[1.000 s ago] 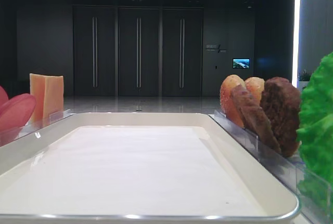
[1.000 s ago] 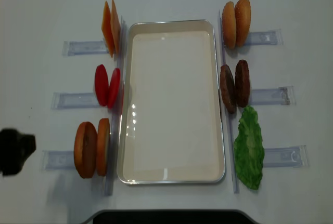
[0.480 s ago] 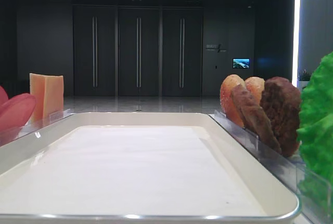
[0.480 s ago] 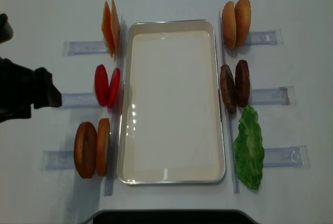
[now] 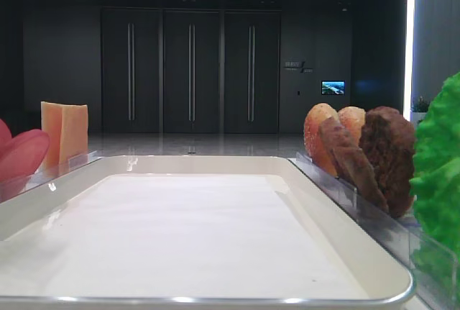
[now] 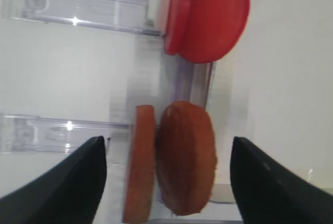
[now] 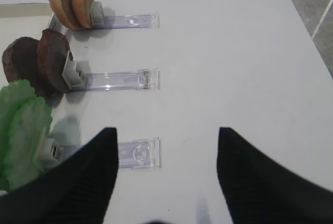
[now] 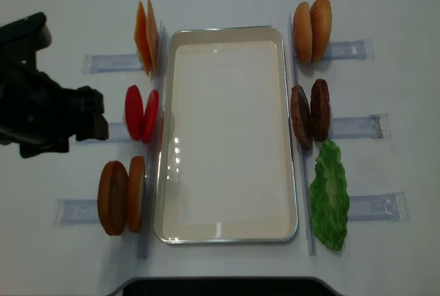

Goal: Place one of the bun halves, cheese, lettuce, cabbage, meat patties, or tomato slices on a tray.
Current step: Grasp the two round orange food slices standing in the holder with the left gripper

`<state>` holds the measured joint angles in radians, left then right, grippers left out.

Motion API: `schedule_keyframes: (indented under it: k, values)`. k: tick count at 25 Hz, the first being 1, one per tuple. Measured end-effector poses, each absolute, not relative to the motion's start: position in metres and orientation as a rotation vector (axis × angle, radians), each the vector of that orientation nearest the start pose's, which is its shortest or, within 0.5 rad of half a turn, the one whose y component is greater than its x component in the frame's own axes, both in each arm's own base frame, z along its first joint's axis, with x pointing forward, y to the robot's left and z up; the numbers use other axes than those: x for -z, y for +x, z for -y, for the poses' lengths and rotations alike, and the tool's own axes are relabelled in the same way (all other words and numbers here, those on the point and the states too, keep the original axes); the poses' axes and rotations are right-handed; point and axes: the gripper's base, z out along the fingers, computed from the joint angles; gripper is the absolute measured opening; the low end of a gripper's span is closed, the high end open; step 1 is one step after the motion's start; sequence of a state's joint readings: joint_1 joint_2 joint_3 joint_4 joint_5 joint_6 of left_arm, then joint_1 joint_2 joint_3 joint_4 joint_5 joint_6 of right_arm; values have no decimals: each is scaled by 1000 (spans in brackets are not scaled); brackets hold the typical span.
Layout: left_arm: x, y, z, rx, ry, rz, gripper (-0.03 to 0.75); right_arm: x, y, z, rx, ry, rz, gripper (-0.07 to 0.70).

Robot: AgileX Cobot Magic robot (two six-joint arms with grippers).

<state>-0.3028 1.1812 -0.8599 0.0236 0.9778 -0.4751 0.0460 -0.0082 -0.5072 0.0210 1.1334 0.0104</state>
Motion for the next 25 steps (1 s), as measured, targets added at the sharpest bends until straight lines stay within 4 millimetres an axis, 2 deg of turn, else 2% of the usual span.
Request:
schedule_keyframes:
  k: [3, 4, 7, 25]
  values:
    - [-274, 206, 85, 180, -210, -2818, 561, -273, -10, -1, -59, -39, -2102, 402]
    - [-268, 206, 97, 178, -229, -2848, 559, -273, -10, -1, -59, -39, -2102, 402]
    - [-264, 204, 110, 178, -259, -2867, 559, -273, -10, -1, -59, -39, -2102, 402]
    - [-231, 216, 121, 126, -303, -2942, 559, -273, -10, -1, -59, -39, -2102, 402]
